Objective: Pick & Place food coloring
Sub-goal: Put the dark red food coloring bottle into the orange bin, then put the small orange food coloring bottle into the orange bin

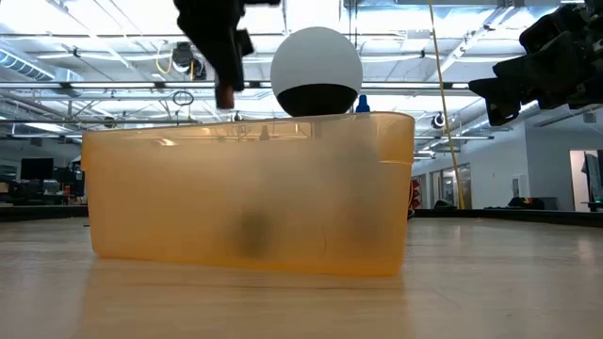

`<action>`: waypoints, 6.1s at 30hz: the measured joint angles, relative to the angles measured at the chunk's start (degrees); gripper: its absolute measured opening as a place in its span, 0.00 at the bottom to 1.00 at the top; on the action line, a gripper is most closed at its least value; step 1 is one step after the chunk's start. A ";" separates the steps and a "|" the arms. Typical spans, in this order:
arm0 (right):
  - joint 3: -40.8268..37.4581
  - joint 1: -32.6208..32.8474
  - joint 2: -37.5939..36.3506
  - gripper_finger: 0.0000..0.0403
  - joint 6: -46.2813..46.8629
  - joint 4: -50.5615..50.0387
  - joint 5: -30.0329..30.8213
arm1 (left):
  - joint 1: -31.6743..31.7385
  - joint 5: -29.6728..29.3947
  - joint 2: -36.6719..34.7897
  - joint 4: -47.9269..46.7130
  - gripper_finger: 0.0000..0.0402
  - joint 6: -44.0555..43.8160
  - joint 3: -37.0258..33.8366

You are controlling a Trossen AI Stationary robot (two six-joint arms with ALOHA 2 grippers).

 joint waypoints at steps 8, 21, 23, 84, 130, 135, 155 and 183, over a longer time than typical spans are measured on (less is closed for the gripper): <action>0.01 0.00 0.00 0.41 0.00 0.02 0.00 | -3.20 1.76 2.99 6.82 0.13 0.31 0.06; 0.01 0.00 0.24 0.41 0.00 -0.08 0.00 | -1.72 8.05 18.89 16.78 0.13 6.20 1.35; -0.01 0.00 0.24 0.41 0.00 -0.10 -0.02 | -1.65 7.45 19.99 17.29 0.13 6.82 1.40; 0.01 0.01 0.42 0.40 0.00 0.02 -0.02 | 19.14 -2.95 -4.89 7.94 0.59 8.83 -15.98; -0.01 0.02 0.61 0.40 0.00 0.02 -0.02 | 23.40 1.52 9.57 15.64 0.32 17.57 -19.41; 0.01 0.00 0.61 0.41 0.00 0.02 -0.01 | 23.38 1.52 9.55 15.71 0.16 18.70 -19.41; 0.00 0.01 0.61 0.41 0.00 0.02 -0.02 | 0.43 -4.67 0.79 -7.34 0.16 1.97 -0.62; -0.01 0.01 0.63 0.41 0.00 0.01 -0.01 | -12.03 2.03 23.56 2.86 0.16 -0.97 3.05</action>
